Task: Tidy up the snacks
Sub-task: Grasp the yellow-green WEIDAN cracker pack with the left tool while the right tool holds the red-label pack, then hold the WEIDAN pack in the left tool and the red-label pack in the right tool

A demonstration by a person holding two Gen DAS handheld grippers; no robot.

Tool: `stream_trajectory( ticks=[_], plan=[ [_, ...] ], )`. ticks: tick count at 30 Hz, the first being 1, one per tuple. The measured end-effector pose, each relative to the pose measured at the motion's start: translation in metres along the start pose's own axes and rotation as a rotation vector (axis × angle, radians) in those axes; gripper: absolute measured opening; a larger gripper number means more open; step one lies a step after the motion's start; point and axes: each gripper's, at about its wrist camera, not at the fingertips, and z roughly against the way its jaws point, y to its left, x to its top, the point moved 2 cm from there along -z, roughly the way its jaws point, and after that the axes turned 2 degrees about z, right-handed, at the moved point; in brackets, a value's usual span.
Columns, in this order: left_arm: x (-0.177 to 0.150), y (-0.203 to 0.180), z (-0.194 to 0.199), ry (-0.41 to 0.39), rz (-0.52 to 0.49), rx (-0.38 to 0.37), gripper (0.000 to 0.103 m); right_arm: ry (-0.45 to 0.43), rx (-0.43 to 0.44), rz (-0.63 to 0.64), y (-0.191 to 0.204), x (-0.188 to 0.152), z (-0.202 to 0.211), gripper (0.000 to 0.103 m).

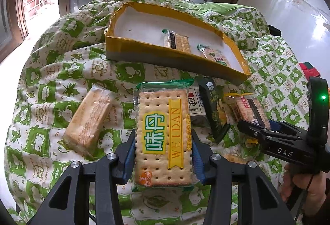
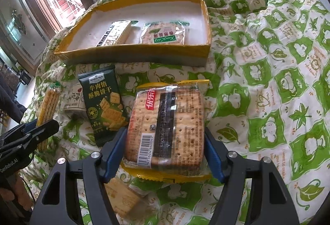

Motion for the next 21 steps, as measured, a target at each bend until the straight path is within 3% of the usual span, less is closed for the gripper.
stream_trajectory(
  ticks=[21],
  plan=[
    [0.002,-0.009,0.004,0.007,-0.031,0.007,0.050,-0.055,0.029,-0.011,-0.006,-0.002,0.024,0.070]
  ],
)
